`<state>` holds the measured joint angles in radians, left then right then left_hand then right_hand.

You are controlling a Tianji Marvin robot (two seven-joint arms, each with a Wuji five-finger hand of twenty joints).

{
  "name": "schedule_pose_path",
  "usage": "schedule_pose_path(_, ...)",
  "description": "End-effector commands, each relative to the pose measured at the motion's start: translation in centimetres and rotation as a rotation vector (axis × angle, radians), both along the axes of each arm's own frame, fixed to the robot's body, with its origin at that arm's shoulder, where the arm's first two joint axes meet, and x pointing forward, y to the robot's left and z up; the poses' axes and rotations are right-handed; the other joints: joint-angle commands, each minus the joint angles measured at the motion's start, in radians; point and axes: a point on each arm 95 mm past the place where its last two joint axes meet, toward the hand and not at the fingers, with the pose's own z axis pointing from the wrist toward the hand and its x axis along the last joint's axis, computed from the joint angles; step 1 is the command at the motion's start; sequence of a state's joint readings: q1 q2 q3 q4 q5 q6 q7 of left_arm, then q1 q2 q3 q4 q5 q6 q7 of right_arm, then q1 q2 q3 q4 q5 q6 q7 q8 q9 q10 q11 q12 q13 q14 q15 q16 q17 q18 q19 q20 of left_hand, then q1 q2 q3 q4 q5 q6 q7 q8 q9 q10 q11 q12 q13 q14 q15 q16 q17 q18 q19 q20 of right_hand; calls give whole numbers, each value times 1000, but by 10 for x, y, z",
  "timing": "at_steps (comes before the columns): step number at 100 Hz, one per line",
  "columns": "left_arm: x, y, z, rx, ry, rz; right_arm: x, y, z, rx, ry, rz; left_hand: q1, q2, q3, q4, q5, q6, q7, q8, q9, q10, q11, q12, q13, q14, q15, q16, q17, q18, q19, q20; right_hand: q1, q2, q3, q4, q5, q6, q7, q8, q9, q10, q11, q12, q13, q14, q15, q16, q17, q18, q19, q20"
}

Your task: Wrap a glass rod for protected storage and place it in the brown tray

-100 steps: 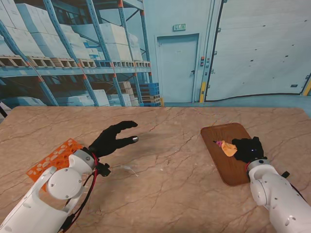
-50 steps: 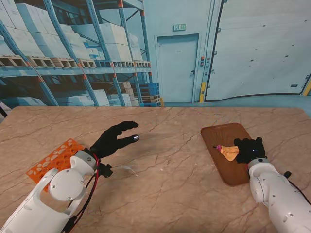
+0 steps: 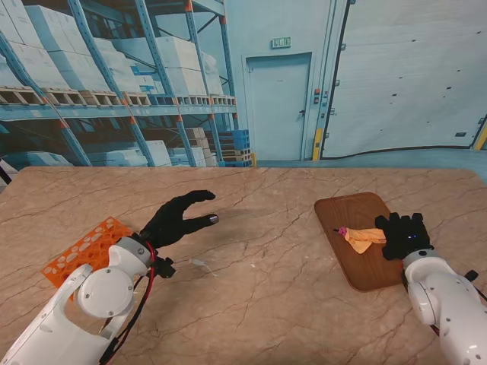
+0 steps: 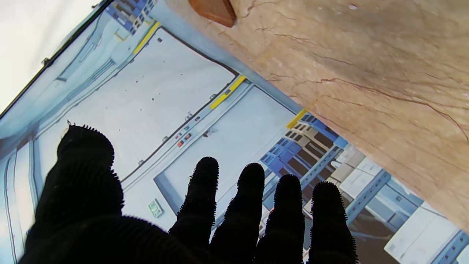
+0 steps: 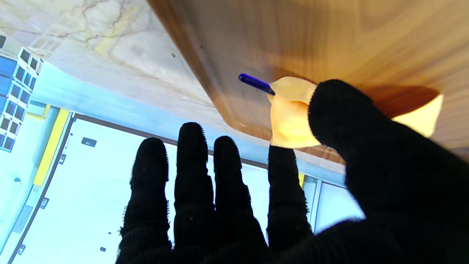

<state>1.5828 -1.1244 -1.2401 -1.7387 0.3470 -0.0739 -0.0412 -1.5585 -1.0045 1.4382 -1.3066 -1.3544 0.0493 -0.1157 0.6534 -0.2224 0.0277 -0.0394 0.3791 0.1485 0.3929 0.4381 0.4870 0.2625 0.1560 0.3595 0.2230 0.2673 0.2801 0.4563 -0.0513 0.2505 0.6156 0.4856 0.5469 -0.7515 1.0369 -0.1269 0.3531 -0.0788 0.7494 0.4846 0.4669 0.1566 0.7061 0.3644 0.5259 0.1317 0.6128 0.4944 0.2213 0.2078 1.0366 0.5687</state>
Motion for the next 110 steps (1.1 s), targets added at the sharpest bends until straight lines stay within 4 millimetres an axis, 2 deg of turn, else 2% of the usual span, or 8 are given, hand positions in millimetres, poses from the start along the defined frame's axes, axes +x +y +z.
schedule_pose_path(1, -3, 1, 0, -18, 9, -4, -4, 3, 5, 8, -15, 23, 8, -11, -22, 39, -29, -38, -37, -11, 0, -10, -29, 10, 9, 3, -8, -13, 0, 16, 19, -1, -4, -22, -2, 38, -26, 3, 11, 9, -38, 30, 15, 6, -27, -1, -3, -2, -20, -10, -22, -5)
schedule_pose_path(9, -4, 2, 0, -10, 8, -3, -7, 5, 13, 45, -40, 47, 6, -19, -20, 42, -32, -38, -43, -12, -3, -9, -33, 9, 10, 8, -14, -14, -1, 17, 18, 0, -22, -7, -25, 39, -36, 9, 3, 8, -53, 38, 18, 6, -40, -5, -4, 0, -35, -7, -36, -3)
schedule_pose_path(27, -8, 12, -1, -6, 1, -4, -10, 19, 36, 202, -129, 144, 10, -34, -10, 47, -35, -37, -61, -17, -13, 0, -46, 4, 9, 8, -28, -18, 6, -45, -8, -15, -57, 29, -72, 59, -47, -14, -6, 13, -63, 36, 11, -3, -54, -13, -14, 2, -58, 4, -86, 3)
schedule_pose_path(40, -11, 18, 0, 1, -33, 6, -7, 35, 51, 390, -146, 306, 5, -49, -10, 46, -22, -35, -71, -21, 6, 9, -51, 1, 25, 19, -33, -23, 17, -46, -25, -37, -92, 89, -88, 82, -42, -75, -7, 26, -52, 14, -16, -16, -47, -32, -48, -3, -59, -3, -142, 11)
schedule_pose_path(63, -14, 21, 2, 29, -46, -22, 1, 92, 75, 698, -92, 494, -16, -95, -7, 47, -40, -41, -104, -28, 4, 3, -60, 5, 28, 22, -62, -31, -5, -12, -121, -86, -136, 127, -197, 76, -48, -76, -32, 38, -8, -20, -72, -32, -19, -43, -101, 7, -25, -24, -282, 64)
schedule_pose_path(84, -14, 24, 1, 26, -53, -63, 0, 149, 80, 940, -8, 597, 0, -138, 27, 41, -35, -41, -110, -27, -8, -4, -70, -1, 29, 19, -84, -34, 16, -10, -209, -95, -186, 133, -389, 84, -58, -43, -106, 21, -2, -23, -136, -44, -18, -36, -215, -26, -19, -28, -392, 84)
schedule_pose_path(96, -16, 27, 1, 12, -55, -98, -7, 167, 77, 1037, 44, 622, -20, -161, 77, 32, -31, -42, -109, -19, -16, -8, -72, -6, 33, 17, -91, -32, 50, -5, -267, -50, -249, 116, -377, 80, -75, -29, -148, 17, -16, -19, -186, -46, -27, -27, -287, -53, -25, -28, -452, 83)
schedule_pose_path(110, -21, 32, 1, 14, -71, -127, -21, 173, 69, 1097, 49, 621, -26, -170, 86, 27, -16, -46, -100, -13, -12, -15, -72, -7, 45, 11, -96, -36, 75, 8, -275, -44, -289, 123, -370, 72, -88, -14, -172, 17, -29, -19, -209, -46, -29, -25, -321, -63, -27, -25, -479, 87)
